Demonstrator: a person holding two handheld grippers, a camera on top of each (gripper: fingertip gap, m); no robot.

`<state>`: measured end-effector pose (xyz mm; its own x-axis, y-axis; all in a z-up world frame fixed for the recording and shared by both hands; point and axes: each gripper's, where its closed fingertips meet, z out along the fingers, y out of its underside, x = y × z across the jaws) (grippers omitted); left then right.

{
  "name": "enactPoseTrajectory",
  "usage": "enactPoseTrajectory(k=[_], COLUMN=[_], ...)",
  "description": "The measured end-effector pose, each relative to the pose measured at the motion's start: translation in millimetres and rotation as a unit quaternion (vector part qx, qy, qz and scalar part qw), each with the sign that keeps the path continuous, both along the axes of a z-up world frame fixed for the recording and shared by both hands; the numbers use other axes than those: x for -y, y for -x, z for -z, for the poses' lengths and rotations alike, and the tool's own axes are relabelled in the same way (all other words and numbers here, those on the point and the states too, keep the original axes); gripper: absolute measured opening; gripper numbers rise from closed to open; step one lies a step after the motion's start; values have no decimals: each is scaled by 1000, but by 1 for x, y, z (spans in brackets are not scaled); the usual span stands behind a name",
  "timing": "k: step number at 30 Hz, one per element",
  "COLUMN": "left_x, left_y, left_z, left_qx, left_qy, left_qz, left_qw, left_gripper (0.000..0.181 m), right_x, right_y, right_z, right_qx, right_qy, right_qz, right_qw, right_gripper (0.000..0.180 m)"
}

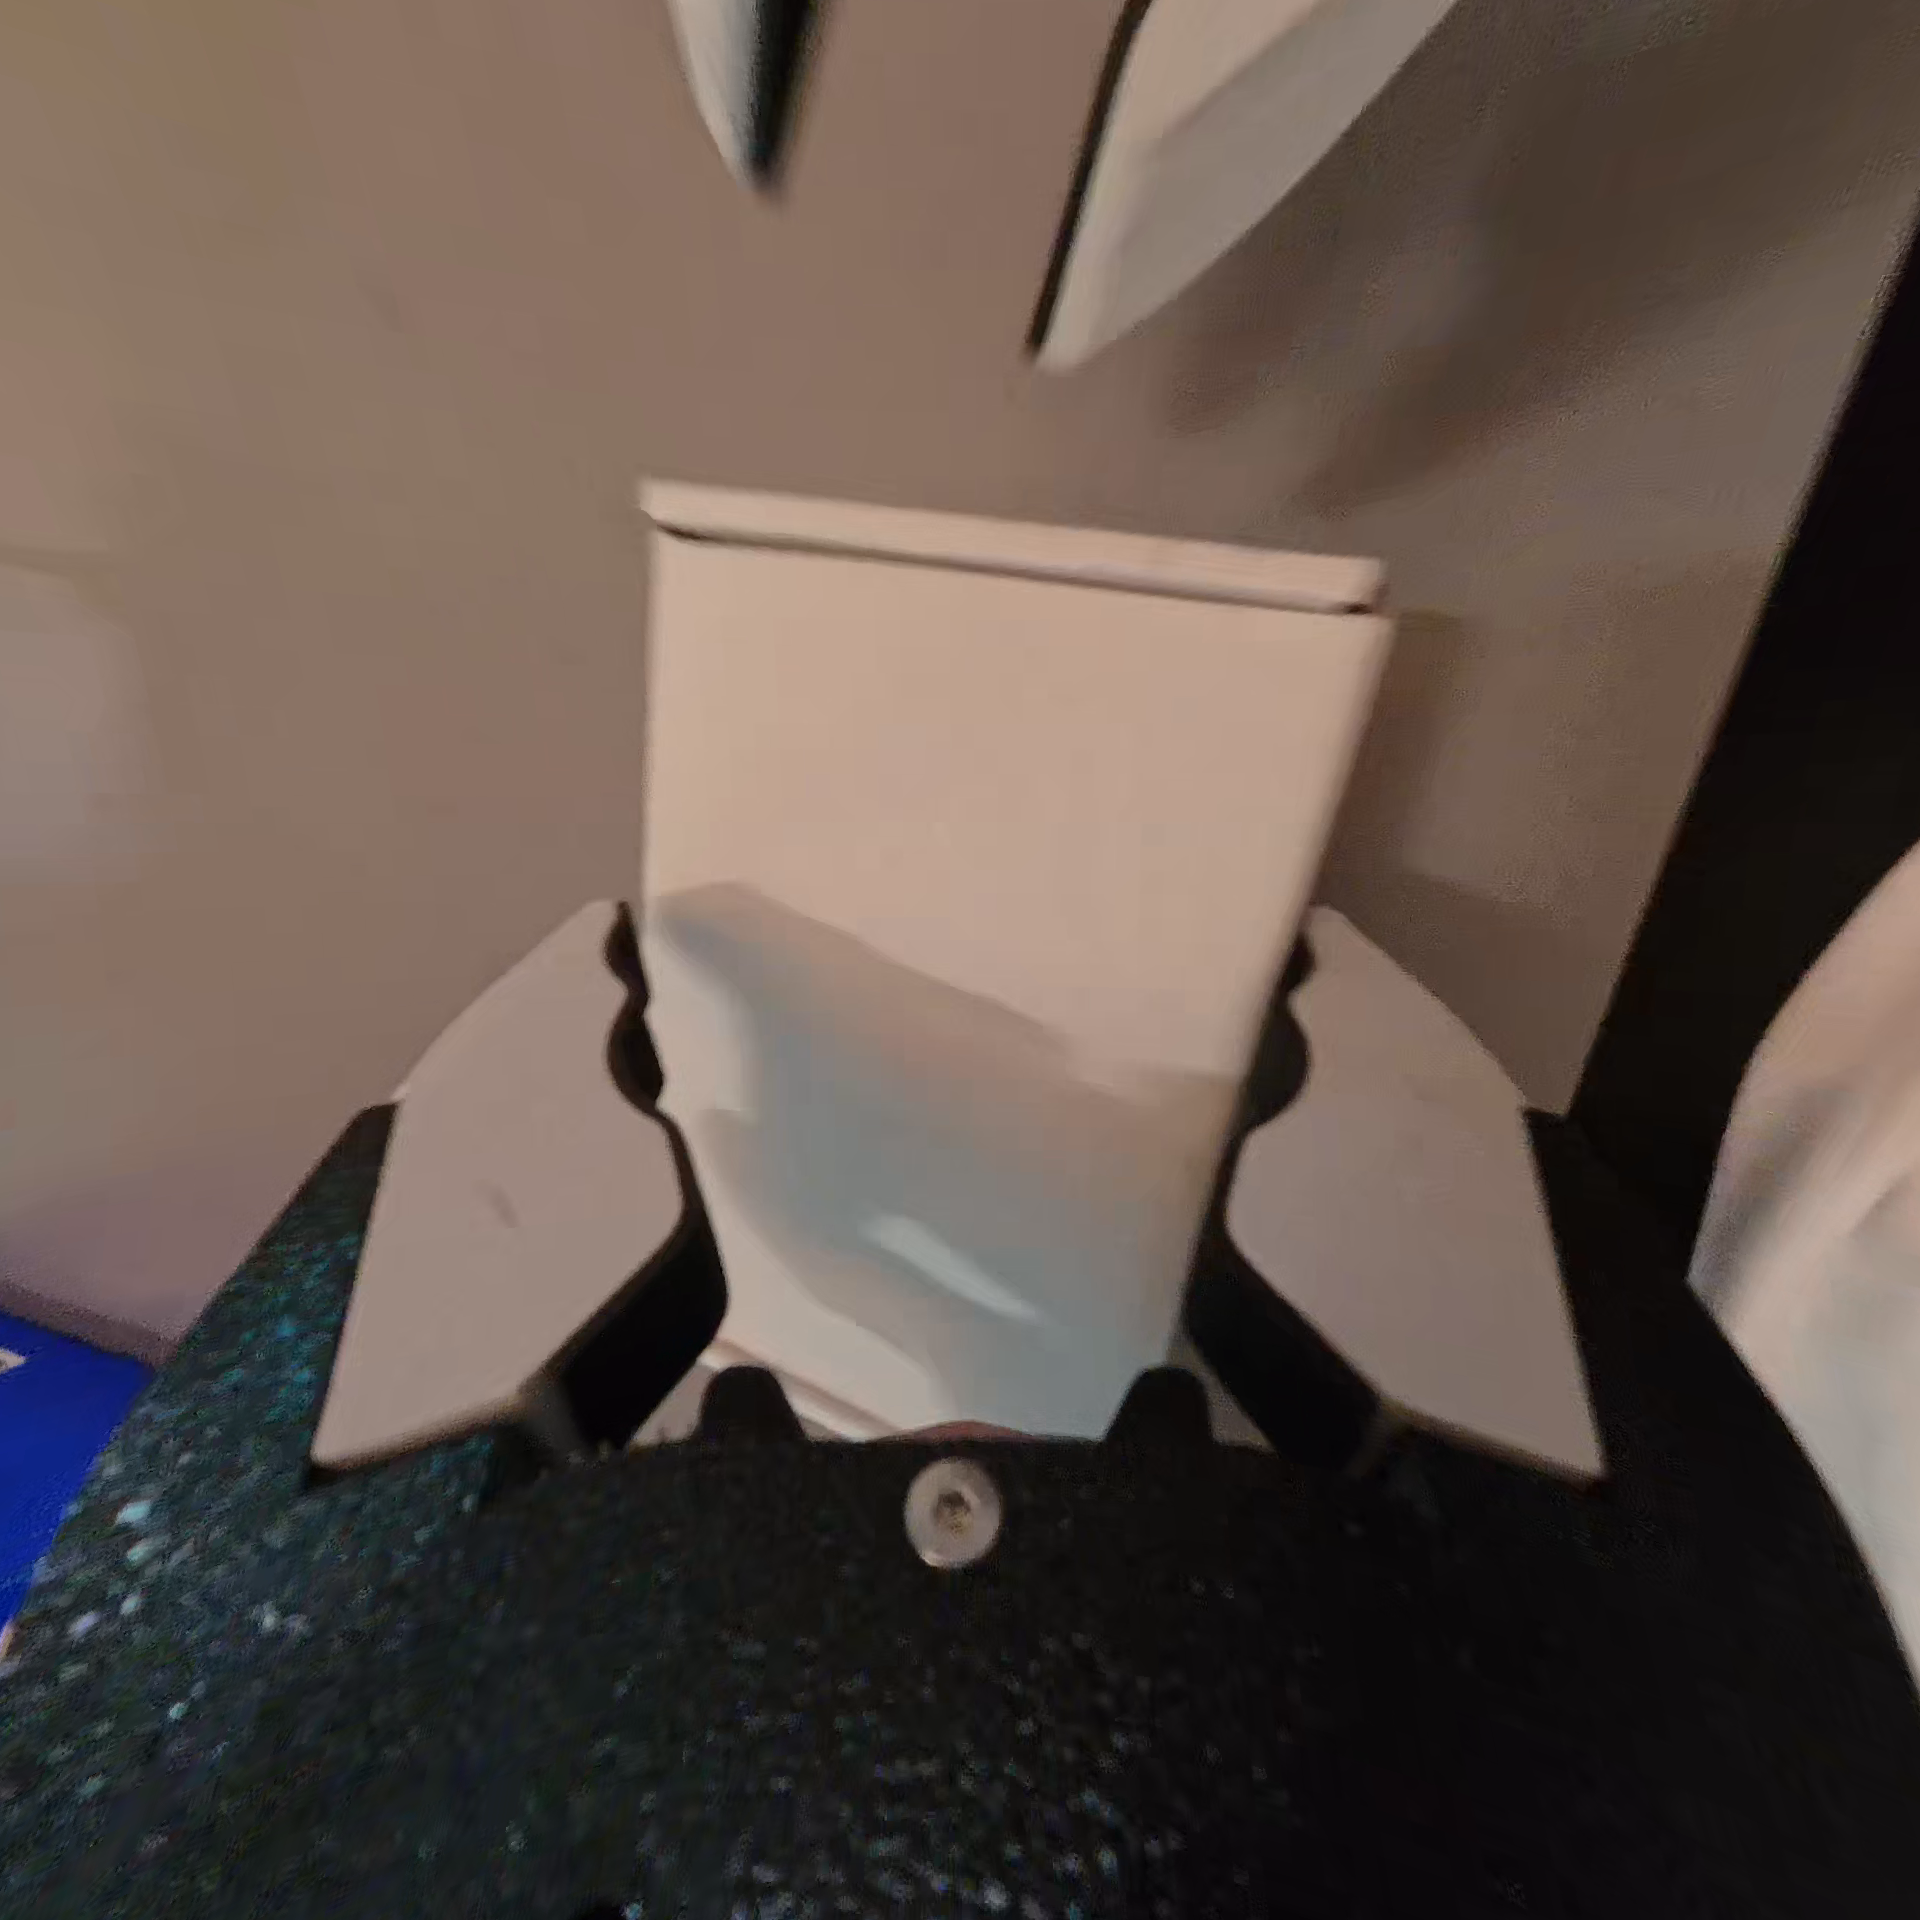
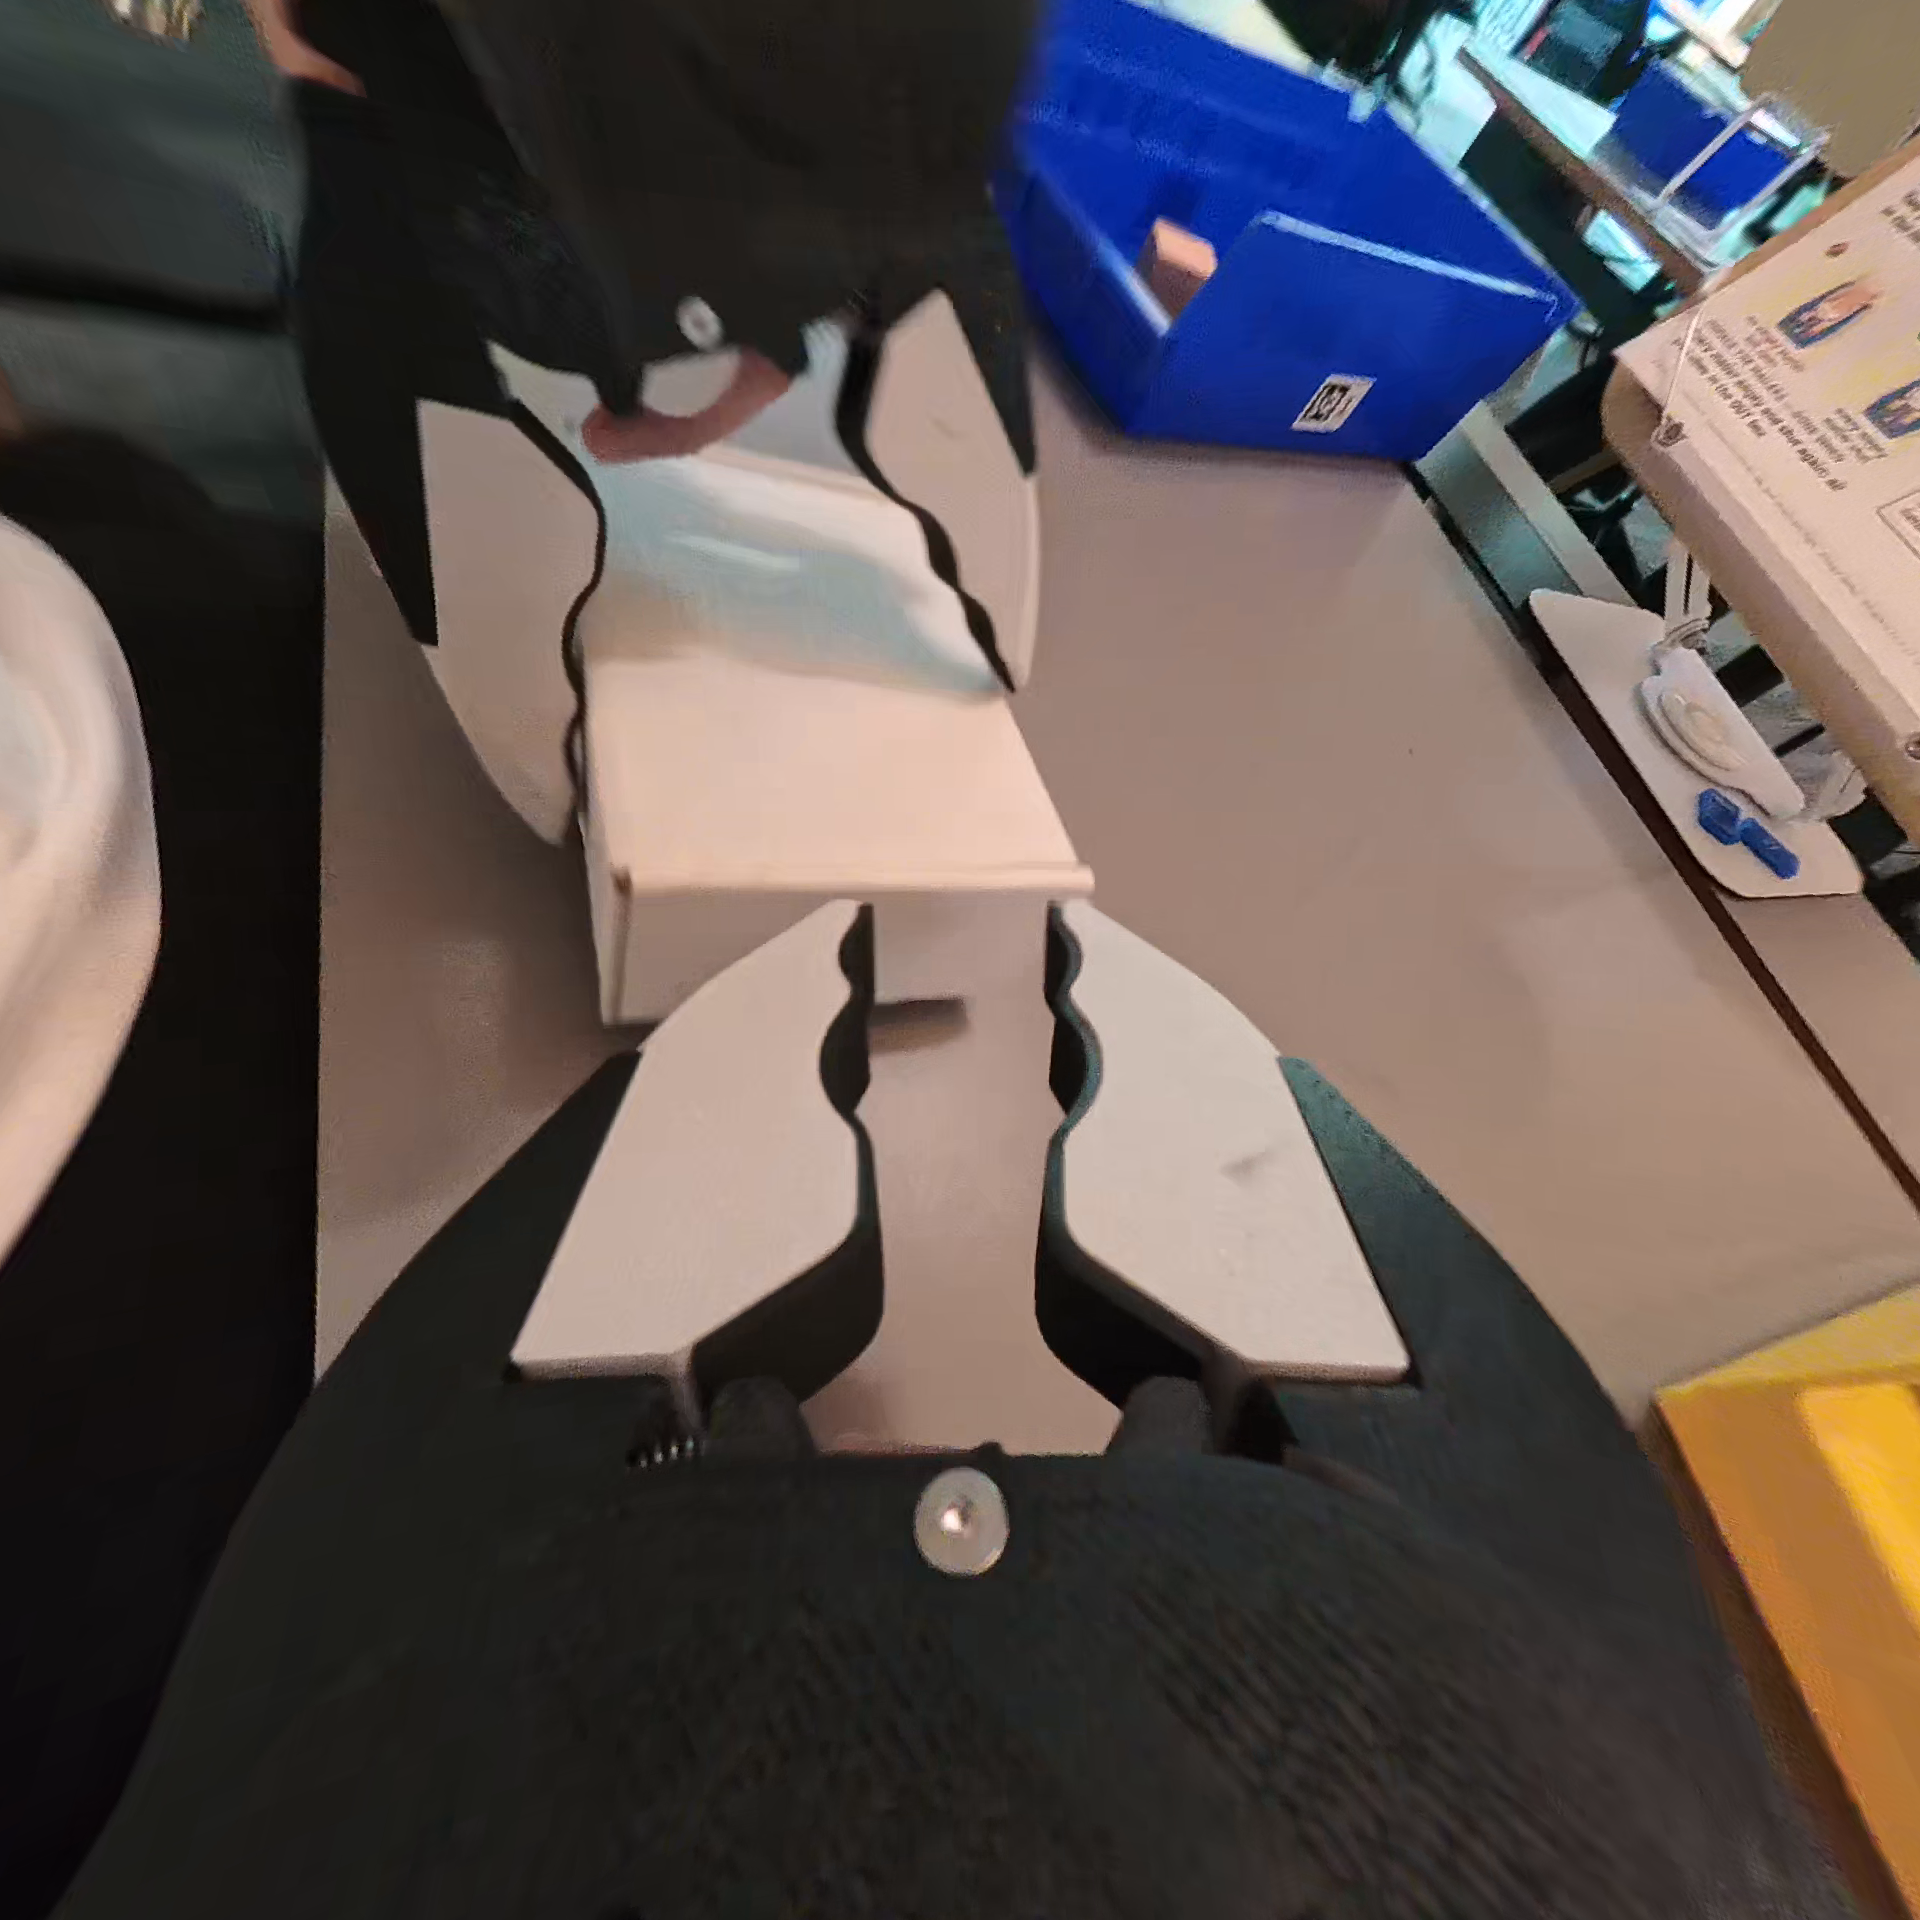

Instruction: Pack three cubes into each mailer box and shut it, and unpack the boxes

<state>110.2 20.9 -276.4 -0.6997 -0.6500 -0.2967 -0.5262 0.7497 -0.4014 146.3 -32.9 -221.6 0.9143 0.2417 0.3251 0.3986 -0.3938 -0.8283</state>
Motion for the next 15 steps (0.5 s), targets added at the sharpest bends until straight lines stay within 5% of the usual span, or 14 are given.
enactPoseTrajectory(k=[1, 6, 11, 15], left_x=[2, -13, -71, -90], left_y=[2, 25, 43, 56], left_z=[-16, -74, -63, -44], left_qx=[38, 148, 233, 291], left_qy=[38, 181, 105, 33], left_qz=[9, 18, -8, 42], left_qw=[999, 972, 967, 955], left_gripper=[100, 97, 91, 90], right_x=[-6, -30, -26, -27], right_y=[1, 4, 4, 7], right_z=[-3, -3, 19, 33], right_qx=[-16, -20, 47, 111], right_qy=[-16, -50, 5, 24], right_qz=[3, 7, -13, -38], right_qw=[1000, 999, 999, 993], right_gripper=[22, 1, 0, 0])
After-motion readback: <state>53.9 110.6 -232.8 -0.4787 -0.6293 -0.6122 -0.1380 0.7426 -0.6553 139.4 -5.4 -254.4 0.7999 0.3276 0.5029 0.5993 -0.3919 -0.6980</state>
